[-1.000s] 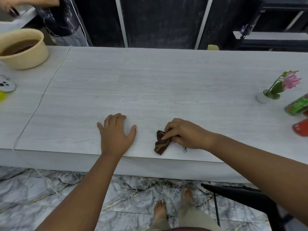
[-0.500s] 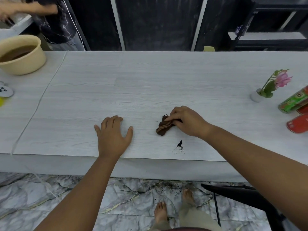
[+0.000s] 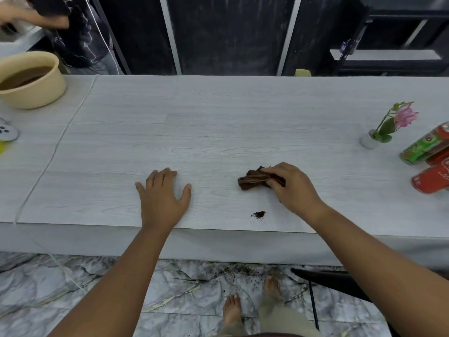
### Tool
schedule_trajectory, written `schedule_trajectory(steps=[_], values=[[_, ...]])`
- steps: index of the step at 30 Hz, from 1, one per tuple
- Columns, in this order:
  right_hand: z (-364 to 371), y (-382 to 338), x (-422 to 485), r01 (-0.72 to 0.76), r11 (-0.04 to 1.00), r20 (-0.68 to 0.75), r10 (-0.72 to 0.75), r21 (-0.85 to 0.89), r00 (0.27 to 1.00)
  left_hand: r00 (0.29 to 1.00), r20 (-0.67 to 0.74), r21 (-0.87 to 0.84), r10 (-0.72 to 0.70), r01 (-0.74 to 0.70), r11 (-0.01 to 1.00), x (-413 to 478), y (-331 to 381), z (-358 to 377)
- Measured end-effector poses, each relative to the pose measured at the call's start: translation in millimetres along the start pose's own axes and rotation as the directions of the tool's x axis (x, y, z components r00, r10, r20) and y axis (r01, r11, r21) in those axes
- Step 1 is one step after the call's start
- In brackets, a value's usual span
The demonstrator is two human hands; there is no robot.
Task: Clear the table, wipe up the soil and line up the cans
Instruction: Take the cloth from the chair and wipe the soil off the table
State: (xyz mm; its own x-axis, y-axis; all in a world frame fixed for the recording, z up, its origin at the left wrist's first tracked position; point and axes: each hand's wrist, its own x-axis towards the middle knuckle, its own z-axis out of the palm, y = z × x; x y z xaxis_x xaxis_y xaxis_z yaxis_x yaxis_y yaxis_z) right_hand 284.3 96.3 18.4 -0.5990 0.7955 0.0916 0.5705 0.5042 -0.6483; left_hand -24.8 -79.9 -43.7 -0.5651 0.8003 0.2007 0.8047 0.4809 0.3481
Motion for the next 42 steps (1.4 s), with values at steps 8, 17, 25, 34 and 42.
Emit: schedule_trajectory(steps=[8, 17, 25, 34, 42], values=[[9, 2, -50, 0.202, 0.973, 0.108, -0.191, -0.111, 0.976, 1.0, 0.016, -0.005, 0.0, 0.0, 1.0, -1, 0, -1], [-6, -7, -84, 0.098, 0.993, 0.24, -0.111, 0.063, 0.964, 1.0, 0.029, 0.008, -0.004, 0.004, 1.0, -1, -1, 0], [-1, -14, -12, 0.056, 0.998, 0.061, -0.057, 0.024, 0.996, 0.999, 0.029, 0.019, -0.014, 0.013, 1.0, -1, 2, -2], [3, 1, -75, 0.187, 0.981, 0.241, -0.196, 0.061, 0.951, 1.0, 0.007, 0.017, -0.01, 0.009, 1.0, 0, 5, -3], [-73, 65, 19, -0.099, 0.995, -0.112, 0.095, -0.031, 0.989, 1.0, -0.02, 0.031, 0.023, -0.022, 0.999, 2, 9, -9]])
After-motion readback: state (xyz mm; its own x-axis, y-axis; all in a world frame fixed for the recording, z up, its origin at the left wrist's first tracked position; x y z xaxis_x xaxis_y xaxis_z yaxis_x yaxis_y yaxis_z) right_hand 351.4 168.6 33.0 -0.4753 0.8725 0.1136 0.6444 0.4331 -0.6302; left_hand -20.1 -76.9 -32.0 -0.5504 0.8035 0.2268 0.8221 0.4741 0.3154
